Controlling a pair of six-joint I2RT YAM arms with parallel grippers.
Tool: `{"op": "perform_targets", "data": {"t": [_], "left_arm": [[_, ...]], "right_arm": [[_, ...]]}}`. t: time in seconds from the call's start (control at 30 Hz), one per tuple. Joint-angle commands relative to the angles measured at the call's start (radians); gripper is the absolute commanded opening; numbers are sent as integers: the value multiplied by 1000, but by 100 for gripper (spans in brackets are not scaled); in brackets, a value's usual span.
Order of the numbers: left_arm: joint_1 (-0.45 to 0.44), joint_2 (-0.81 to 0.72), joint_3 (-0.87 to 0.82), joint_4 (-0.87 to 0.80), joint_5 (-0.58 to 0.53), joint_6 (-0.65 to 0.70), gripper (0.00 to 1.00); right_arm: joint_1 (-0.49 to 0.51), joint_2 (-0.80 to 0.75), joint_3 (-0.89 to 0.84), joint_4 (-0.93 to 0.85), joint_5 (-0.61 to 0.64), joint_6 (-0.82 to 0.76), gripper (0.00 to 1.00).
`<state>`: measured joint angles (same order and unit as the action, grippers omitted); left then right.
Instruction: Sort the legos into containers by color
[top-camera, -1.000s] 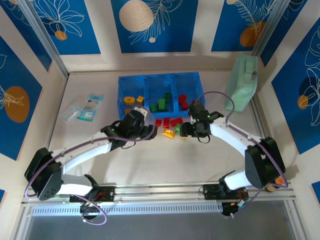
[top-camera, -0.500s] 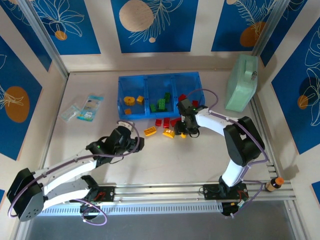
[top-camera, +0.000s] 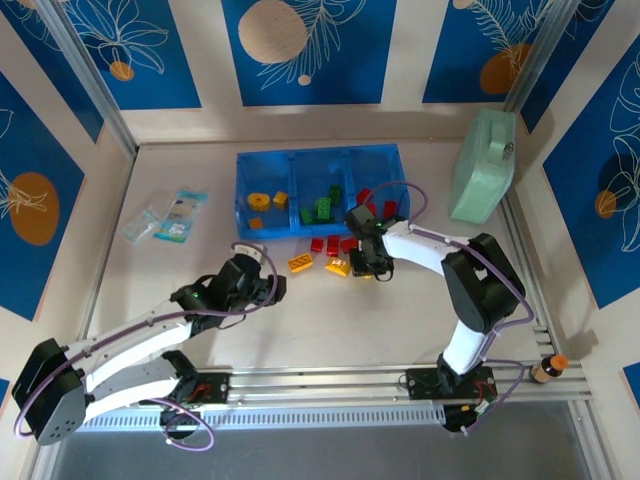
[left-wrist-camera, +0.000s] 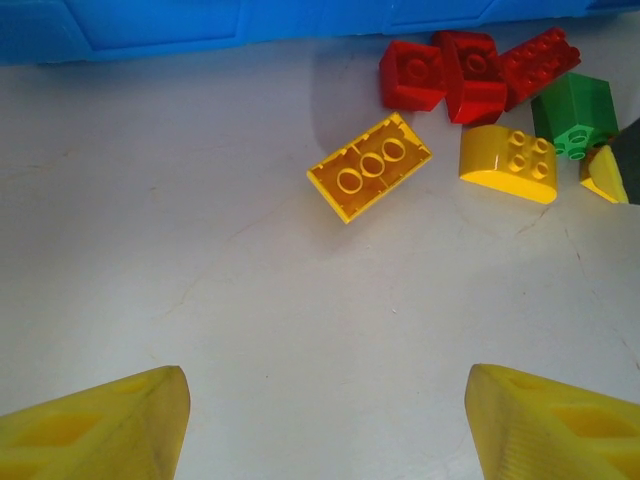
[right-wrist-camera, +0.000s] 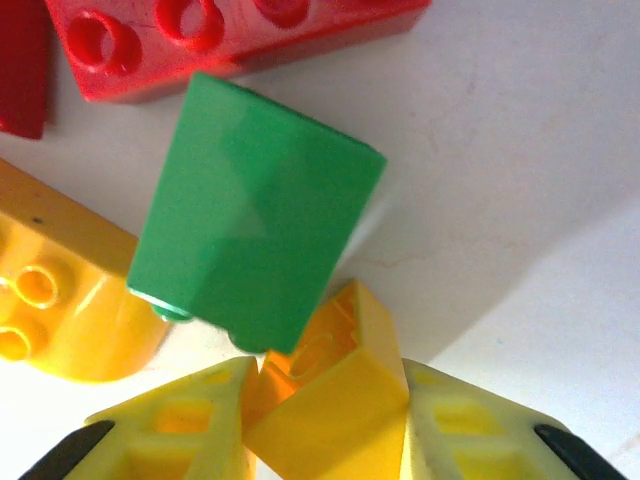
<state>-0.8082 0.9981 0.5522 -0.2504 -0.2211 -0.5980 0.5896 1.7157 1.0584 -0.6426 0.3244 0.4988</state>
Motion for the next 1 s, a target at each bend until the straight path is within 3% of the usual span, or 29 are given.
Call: {"op": "perform_targets", "data": {"t": [0.0, 0.17, 0.3, 0.6, 0.97], "left_arm": [[-5, -27, -4, -30, -61, -19, 72], [3, -104, -40, -139, -224, -128, 74], [20, -96, -114, -90, -167, -174, 73], [-15, -8, -152, -42, -94, -225, 72], [-44, 23, -189, -17, -87, -243, 72]], "right_arm": [[27, -89, -11, -91, 64, 40, 30], [54, -194, 43, -125, 62, 30, 30], [60, -178, 169, -117, 12, -4, 30], [128, 82, 545, -148, -74, -53, 29], [188, 367, 933, -229, -88, -77, 29]]}}
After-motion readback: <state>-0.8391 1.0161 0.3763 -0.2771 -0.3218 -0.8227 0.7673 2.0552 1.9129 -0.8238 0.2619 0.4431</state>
